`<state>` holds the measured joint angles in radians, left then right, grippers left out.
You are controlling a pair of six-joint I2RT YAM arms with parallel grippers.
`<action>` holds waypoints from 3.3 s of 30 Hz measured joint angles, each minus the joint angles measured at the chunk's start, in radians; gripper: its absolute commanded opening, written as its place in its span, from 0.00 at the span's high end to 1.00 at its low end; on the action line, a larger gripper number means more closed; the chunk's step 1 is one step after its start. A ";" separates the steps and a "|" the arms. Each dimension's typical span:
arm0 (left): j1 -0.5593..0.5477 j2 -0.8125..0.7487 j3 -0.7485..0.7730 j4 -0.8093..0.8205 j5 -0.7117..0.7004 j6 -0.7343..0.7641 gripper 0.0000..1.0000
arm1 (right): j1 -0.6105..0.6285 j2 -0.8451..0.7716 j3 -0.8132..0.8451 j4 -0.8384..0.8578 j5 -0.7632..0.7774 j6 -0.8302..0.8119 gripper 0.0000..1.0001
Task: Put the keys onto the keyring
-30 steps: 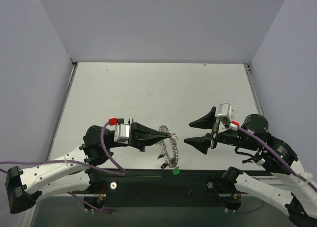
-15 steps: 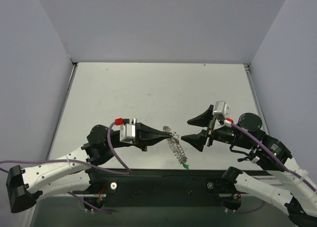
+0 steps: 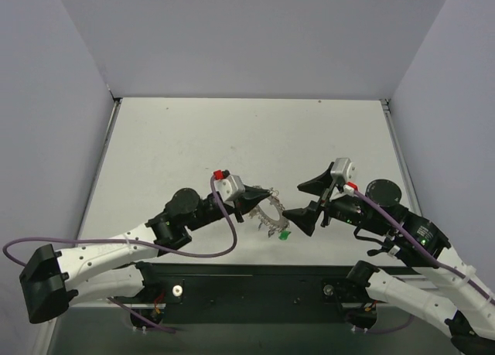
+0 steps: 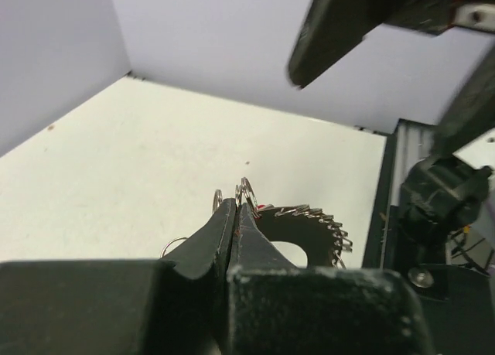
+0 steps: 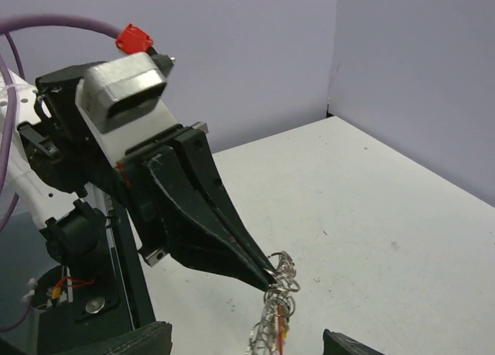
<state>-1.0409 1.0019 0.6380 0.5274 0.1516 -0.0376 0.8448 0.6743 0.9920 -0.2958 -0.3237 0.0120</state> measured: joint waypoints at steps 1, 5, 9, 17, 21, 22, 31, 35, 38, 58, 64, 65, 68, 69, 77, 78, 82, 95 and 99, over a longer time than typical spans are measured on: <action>0.008 0.017 0.000 -0.003 -0.018 0.000 1.00 | 0.000 -0.004 -0.003 0.000 0.007 0.002 0.23; 0.055 0.081 0.000 -0.004 -0.064 -0.007 1.00 | -0.001 -0.017 -0.004 0.000 0.032 0.009 0.22; 0.114 0.160 0.029 -0.010 -0.095 -0.023 1.00 | -0.001 -0.017 -0.004 -0.001 0.050 0.014 0.22; 0.227 0.365 0.231 -0.030 -0.124 -0.037 1.00 | -0.007 -0.015 -0.004 -0.009 0.076 0.014 0.22; 0.287 0.468 0.351 -0.032 -0.134 -0.027 1.00 | -0.009 -0.015 -0.004 -0.016 0.084 0.014 0.21; 0.298 0.495 0.383 -0.031 -0.143 -0.022 1.00 | -0.013 -0.015 -0.004 -0.019 0.085 0.014 0.21; 0.334 0.693 0.486 0.021 -0.201 0.042 1.00 | -0.020 -0.019 -0.009 -0.031 0.099 0.015 0.21; 0.335 0.729 0.349 0.106 -0.212 -0.015 1.00 | -0.021 -0.027 -0.021 -0.032 0.102 0.019 0.21; 0.331 0.725 0.233 0.210 -0.224 -0.076 1.00 | -0.024 -0.032 -0.030 -0.033 0.102 0.028 0.21; 0.111 0.646 -0.061 0.294 -0.415 -0.179 1.00 | -0.028 -0.030 -0.053 -0.051 0.078 0.089 0.21; 0.016 0.579 -0.145 0.297 -0.483 -0.187 0.93 | -0.028 -0.028 -0.074 -0.057 0.065 0.100 0.21; 0.001 0.569 -0.157 0.297 -0.494 -0.187 0.86 | -0.028 -0.027 -0.076 -0.060 0.063 0.101 0.21; -0.048 0.536 -0.184 0.292 -0.528 -0.179 0.77 | -0.028 -0.027 -0.076 -0.061 0.056 0.106 0.21; -0.068 0.522 -0.192 0.289 -0.541 -0.171 0.67 | -0.028 -0.027 -0.076 -0.061 0.055 0.109 0.21; -0.164 0.350 -0.202 0.218 -0.623 -0.115 0.29 | -0.028 -0.027 -0.076 -0.061 0.048 0.120 0.19; -0.164 0.323 -0.202 0.200 -0.632 -0.114 0.28 | -0.028 -0.027 -0.076 -0.061 0.047 0.120 0.19; -0.163 0.220 -0.201 0.104 -0.676 -0.117 0.20 | -0.028 -0.022 -0.076 -0.061 0.047 0.122 0.16; 0.086 0.105 -0.190 -0.166 -0.459 -0.291 0.10 | -0.028 0.025 -0.076 -0.059 0.047 0.130 0.00; 0.171 0.106 -0.155 -0.250 -0.360 -0.366 0.10 | -0.028 0.036 -0.078 -0.044 0.063 0.134 0.00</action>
<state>-0.8700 1.1084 0.4828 0.2775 -0.2089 -0.4038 0.8169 0.7105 0.9142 -0.3401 -0.2611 0.1459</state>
